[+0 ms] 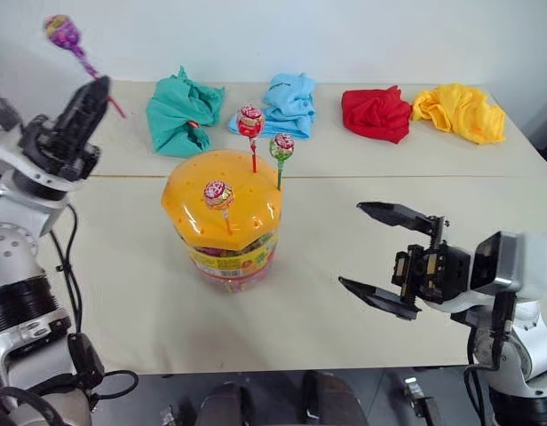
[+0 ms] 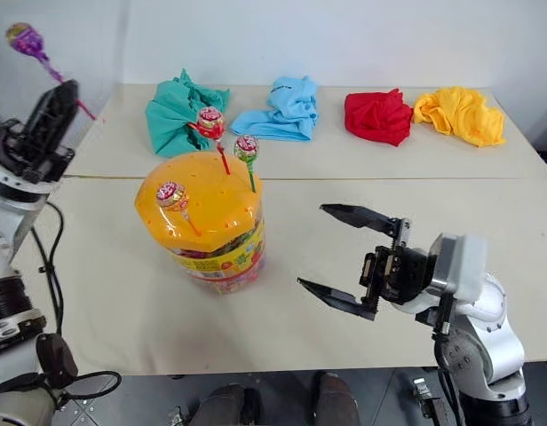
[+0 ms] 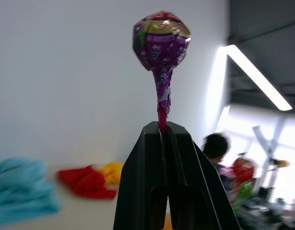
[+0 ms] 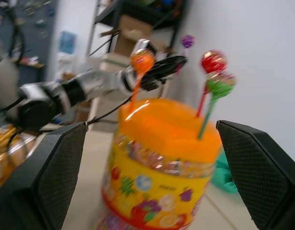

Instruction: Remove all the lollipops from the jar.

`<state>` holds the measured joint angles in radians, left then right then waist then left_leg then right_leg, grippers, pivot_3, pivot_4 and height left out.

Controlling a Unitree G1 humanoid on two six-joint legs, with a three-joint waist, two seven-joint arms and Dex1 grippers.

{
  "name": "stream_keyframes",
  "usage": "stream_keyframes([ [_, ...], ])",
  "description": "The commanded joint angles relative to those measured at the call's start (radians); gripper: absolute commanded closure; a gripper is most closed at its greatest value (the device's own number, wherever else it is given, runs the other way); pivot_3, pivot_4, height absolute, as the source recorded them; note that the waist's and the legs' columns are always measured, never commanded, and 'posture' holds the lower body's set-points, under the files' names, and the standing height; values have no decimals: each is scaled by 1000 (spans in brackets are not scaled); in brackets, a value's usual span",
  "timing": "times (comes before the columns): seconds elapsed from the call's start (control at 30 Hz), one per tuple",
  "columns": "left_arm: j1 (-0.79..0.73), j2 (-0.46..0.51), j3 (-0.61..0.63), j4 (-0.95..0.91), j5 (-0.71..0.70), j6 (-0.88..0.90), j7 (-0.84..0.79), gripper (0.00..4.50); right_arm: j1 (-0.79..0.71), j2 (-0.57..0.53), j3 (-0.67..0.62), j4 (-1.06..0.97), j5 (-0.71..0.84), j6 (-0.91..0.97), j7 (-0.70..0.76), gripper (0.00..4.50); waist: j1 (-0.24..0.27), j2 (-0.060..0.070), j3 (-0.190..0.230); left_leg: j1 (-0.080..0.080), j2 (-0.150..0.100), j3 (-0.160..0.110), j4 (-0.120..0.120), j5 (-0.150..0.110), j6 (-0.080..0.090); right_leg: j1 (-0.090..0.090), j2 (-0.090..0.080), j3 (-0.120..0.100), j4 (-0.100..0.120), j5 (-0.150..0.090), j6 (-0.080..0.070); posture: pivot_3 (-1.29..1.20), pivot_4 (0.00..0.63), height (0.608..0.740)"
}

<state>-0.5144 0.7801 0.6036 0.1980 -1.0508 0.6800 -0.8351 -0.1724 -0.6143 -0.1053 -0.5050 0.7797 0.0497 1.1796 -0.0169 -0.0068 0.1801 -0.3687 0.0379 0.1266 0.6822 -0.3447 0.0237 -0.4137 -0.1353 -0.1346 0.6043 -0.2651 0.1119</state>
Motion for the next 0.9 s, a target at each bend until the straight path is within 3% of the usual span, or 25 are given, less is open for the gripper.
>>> stream_keyframes([
  [0.03,323,136,14,-18,210,20,14,4470,-51,-70,35,53,30,29,180,0,-18,0,0,0,1,1,-1,-1,0,-1,1,1,0,0,0,0,150,740],
  [0.2,696,166,58,-205,300,93,37,4470,-69,-82,66,123,5,16,287,0,8,-7,1,-3,10,1,1,-3,-3,-3,3,0,0,-1,-2,0,150,740],
  [0.33,857,109,107,-326,335,79,57,4470,-52,-73,71,211,-45,-22,327,0,30,-8,1,-2,9,1,2,-4,-3,-2,0,1,-2,-2,-3,0,150,740],
  [0.43,870,62,132,-365,328,81,85,4470,-52,-61,60,257,-59,-40,323,0,33,-6,1,-1,9,2,2,-5,-4,-3,-3,1,-3,-2,-4,0,150,740],
  [0.53,893,54,119,-366,384,28,73,3898,-71,-36,30,289,-42,-23,267,0,29,-6,1,-1,11,3,1,-5,-5,-5,-2,1,1,-3,-5,0,150,740],
  [0.7,881,24,163,-348,364,-164,-100,2400,-140,3,-17,277,38,97,115,0,15,-6,1,-3,11,11,1,-5,-6,-13,-1,5,8,-4,-6,0,150,740],
  [0.77,853,15,217,-345,299,-227,-200,2400,-186,19,-21,259,54,158,25,0,13,-7,1,-3,12,13,1,-5,-6,-14,0,5,9,-4,-7,0,150,740],
  [0.83,814,5,263,-347,245,-228,-201,2400,-253,37,-2,241,53,222,-65,0,11,-6,1,-3,13,15,1,-5,-6,-15,0,6,9,-4,-8,0,150,740],
  [0.9,806,3,308,-382,74,-90,-188,2400,-341,88,8,230,77,267,-159,0,6,-6,1,-2,13,17,1,-5,-6,-17,0,7,12,-5,-8,0,150,740],
])
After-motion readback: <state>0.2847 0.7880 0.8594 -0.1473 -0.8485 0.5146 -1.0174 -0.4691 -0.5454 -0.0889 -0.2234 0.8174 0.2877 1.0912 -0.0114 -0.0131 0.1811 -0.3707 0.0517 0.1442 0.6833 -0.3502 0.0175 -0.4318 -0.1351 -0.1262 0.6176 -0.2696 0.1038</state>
